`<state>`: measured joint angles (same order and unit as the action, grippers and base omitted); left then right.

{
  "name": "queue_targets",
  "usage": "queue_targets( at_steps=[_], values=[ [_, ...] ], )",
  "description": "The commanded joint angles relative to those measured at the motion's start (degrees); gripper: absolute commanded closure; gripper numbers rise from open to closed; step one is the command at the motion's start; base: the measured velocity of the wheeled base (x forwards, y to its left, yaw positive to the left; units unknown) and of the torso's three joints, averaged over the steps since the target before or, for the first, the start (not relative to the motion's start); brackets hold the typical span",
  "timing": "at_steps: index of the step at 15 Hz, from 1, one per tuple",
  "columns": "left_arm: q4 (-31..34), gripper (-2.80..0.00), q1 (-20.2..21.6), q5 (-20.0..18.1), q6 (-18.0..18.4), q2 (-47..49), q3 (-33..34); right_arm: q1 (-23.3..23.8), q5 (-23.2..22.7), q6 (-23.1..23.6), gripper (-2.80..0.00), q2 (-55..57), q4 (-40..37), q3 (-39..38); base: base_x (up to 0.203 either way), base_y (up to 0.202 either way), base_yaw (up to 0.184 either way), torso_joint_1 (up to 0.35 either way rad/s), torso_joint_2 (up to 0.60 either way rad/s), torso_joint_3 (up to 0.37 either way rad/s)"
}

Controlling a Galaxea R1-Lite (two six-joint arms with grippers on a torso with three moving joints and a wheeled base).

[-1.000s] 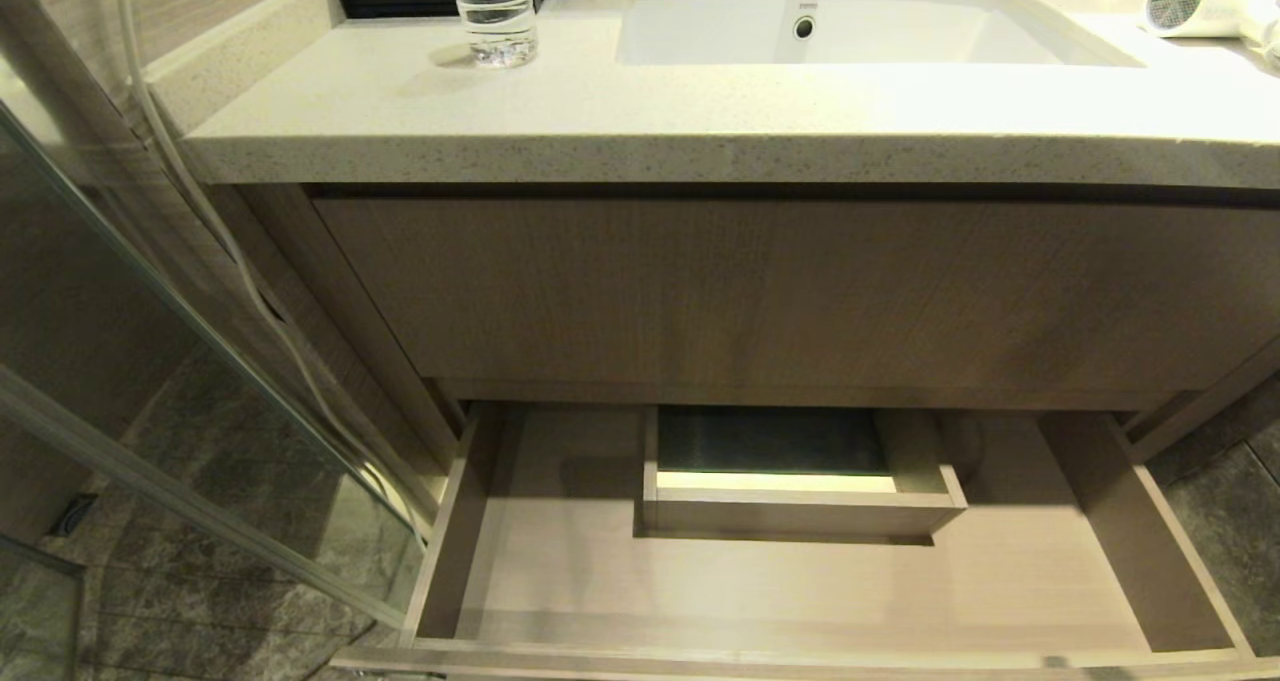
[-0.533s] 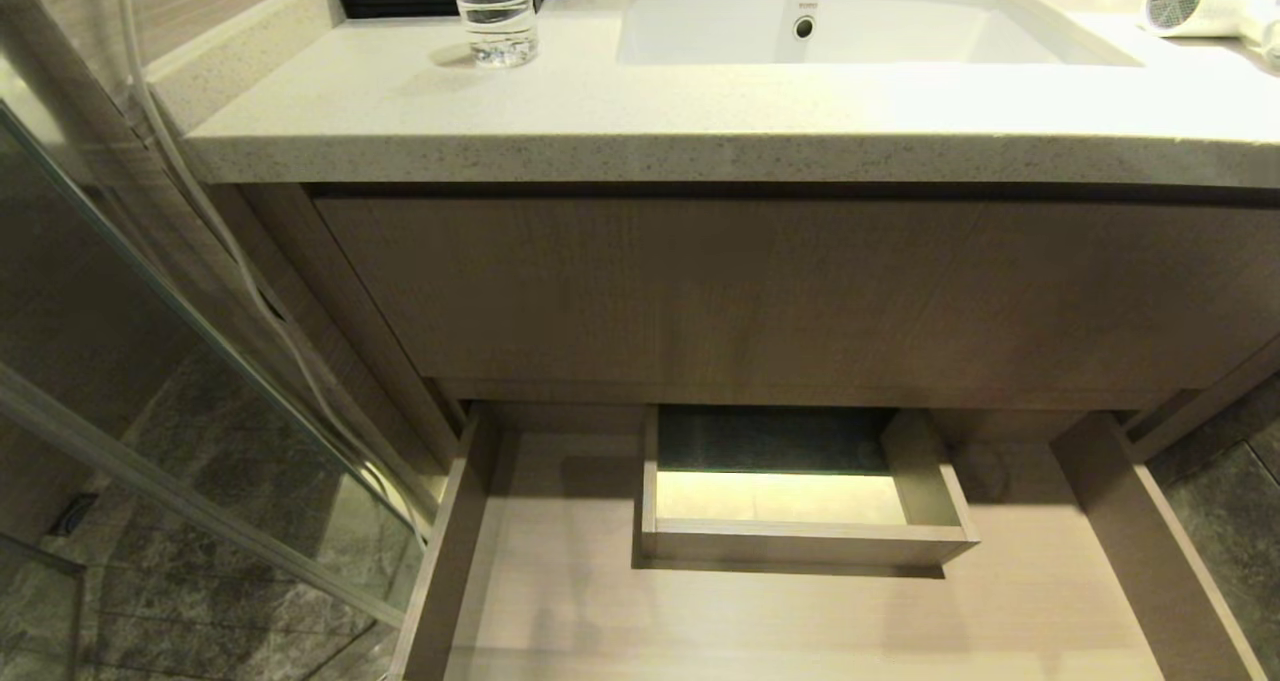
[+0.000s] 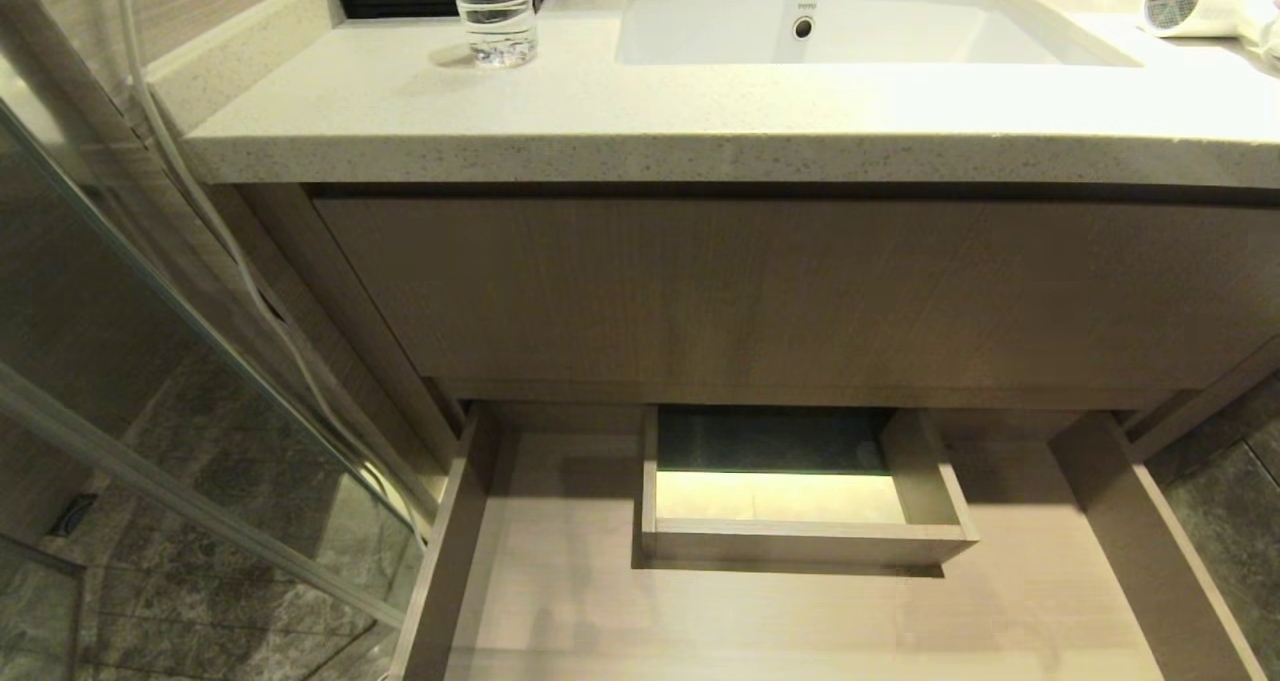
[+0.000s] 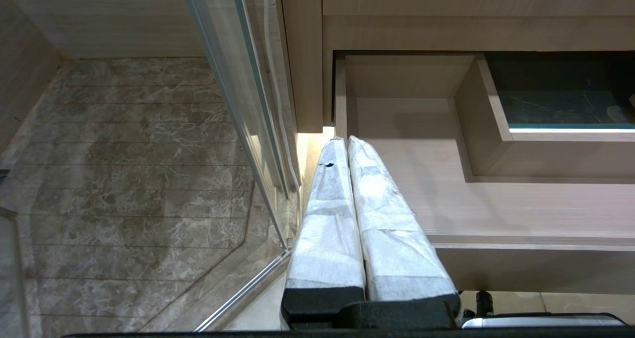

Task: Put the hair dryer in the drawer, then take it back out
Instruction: Pick up the hairdryer

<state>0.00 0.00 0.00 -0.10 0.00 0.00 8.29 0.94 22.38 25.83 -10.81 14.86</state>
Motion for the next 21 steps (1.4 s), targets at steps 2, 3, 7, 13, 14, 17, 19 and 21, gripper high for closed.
queue_targets(
  at_steps=[2, 3, 7, 13, 14, 17, 19, 21],
  values=[
    [0.00, 0.00, 0.00, 0.00, 0.01, 0.00, 0.00, -2.46, 0.48, -6.75, 0.00, -9.61, 11.19, -13.97, 0.000, 0.000, 0.000, 0.000, 0.00, 0.000],
    [0.00, 0.00, 0.00, 0.00, 0.01, 0.00, 0.00, -2.61, 0.05, -8.26, 0.00, -9.66, 14.08, -15.29, 0.000, 0.000, 0.000, 0.000, 0.00, 0.000],
    [0.00, 0.00, 0.00, 0.00, 0.01, 0.00, 0.00, -5.57, -1.10, -11.52, 0.00, -10.57, 13.32, -14.97, 0.000, 0.000, 0.000, 0.000, 0.00, 0.000],
    [0.00, 0.00, 0.00, 0.00, 0.01, 0.00, 0.00, -8.75, -1.13, -18.00, 0.00, -26.13, 12.17, -14.85, 0.000, 0.000, 0.000, 0.000, 0.00, 0.000],
    [0.00, 0.00, 0.00, 0.00, 0.01, 0.00, 0.00, -8.54, -0.95, -21.21, 0.00, -26.41, 11.40, -14.94, 0.000, 0.000, 0.000, 0.000, 0.00, 0.000],
    [0.00, 0.00, 0.00, 0.00, 0.01, 0.00, 0.00, -8.38, -1.07, -21.71, 0.00, -25.77, 10.90, -14.95, 0.000, 0.000, 0.000, 0.000, 0.00, 0.000],
    [0.00, 0.00, 0.00, 0.00, 0.01, 0.00, 0.00, -8.29, -0.69, -22.20, 0.00, -25.83, 10.72, -14.95, 0.000, 0.000, 0.000, 0.000, 0.00, 0.000],
    [0.00, 0.00, 0.00, 0.04, 0.01, 0.00, 0.00, -8.31, -0.76, -22.20, 0.00, -25.81, 10.63, -14.95, 0.000, 0.000, 0.000, 0.000, 0.00, 0.000]
  ],
)
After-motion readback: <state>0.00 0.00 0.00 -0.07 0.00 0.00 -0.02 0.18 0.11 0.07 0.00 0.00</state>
